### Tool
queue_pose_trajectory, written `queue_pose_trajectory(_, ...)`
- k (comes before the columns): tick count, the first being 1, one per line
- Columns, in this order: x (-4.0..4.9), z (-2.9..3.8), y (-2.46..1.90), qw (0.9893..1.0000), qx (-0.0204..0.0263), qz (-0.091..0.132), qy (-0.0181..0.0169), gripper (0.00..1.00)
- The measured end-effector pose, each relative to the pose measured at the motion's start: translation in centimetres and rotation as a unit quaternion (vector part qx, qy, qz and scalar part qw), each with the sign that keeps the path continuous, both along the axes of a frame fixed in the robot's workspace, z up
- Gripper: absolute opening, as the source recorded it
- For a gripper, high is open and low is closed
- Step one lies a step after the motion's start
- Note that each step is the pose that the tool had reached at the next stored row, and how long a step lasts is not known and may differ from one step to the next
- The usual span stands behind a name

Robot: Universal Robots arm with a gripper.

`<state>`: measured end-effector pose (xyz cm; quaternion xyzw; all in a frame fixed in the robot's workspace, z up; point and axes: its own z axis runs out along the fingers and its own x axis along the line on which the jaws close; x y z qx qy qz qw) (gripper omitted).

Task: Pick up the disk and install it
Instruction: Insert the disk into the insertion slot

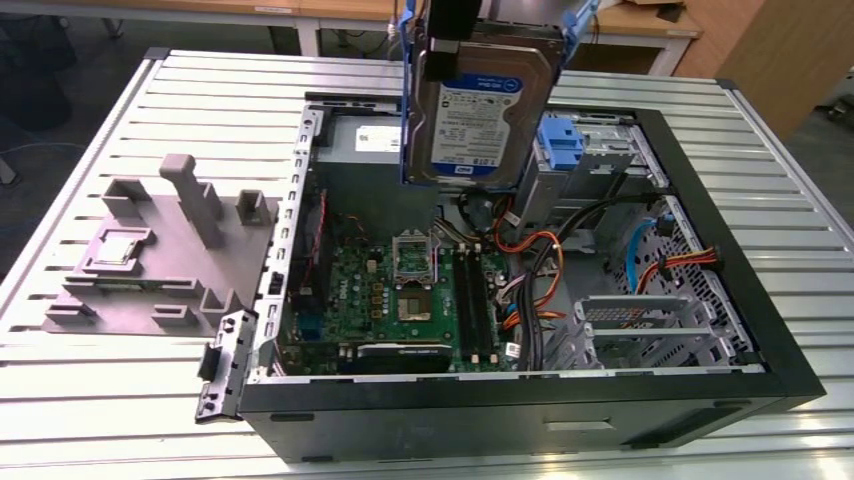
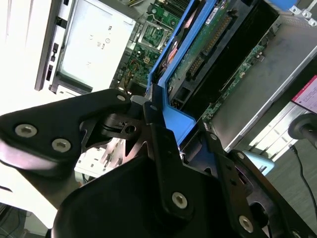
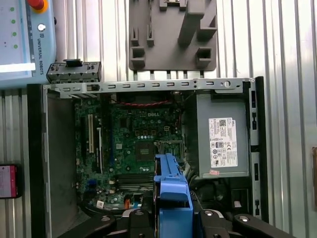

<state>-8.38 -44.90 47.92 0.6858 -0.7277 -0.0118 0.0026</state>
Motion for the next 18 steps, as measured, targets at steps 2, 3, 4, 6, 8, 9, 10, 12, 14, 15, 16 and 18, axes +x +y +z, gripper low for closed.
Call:
queue_pose_trajectory(2,0.00,0.00,-0.22,1.0000,0.0000,0.000,0.0000,0.36)
queue_pose_trajectory(3,0.00,0.00,-0.31,1.0000,0.0000,0.000,0.0000,0.36)
queue_pose_trajectory(4,0.00,0.00,-0.41,1.0000,0.0000,0.000,0.0000,0.36)
queue_pose_trajectory(6,0.00,0.00,-0.56,1.0000,0.0000,0.000,0.0000,0.36)
queue_pose_trajectory(8,-0.01,0.00,-0.63,1.0000,0.0000,0.000,0.0000,0.36)
queue_pose_trajectory(9,0.00,0.00,-0.65,1.0000,0.0000,0.000,0.0000,0.36)
queue_pose_trajectory(10,0.00,0.00,-0.65,1.0000,0.0000,0.000,0.0000,0.36)
queue_pose_trajectory(12,0.00,0.02,-0.66,1.0000,-0.0001,0.000,0.0000,0.36)
queue_pose_trajectory(14,0.00,0.10,-0.66,1.0000,-0.0001,0.000,0.0000,0.36)
queue_pose_trajectory(15,0.00,0.15,-0.66,1.0000,0.0000,0.000,0.0000,0.36)
queue_pose_trajectory(16,0.00,0.18,-0.66,1.0000,0.0000,0.000,0.0000,0.36)
queue_pose_trajectory(18,0.00,0.23,-0.66,1.0000,0.0000,0.000,0.0000,0.36)
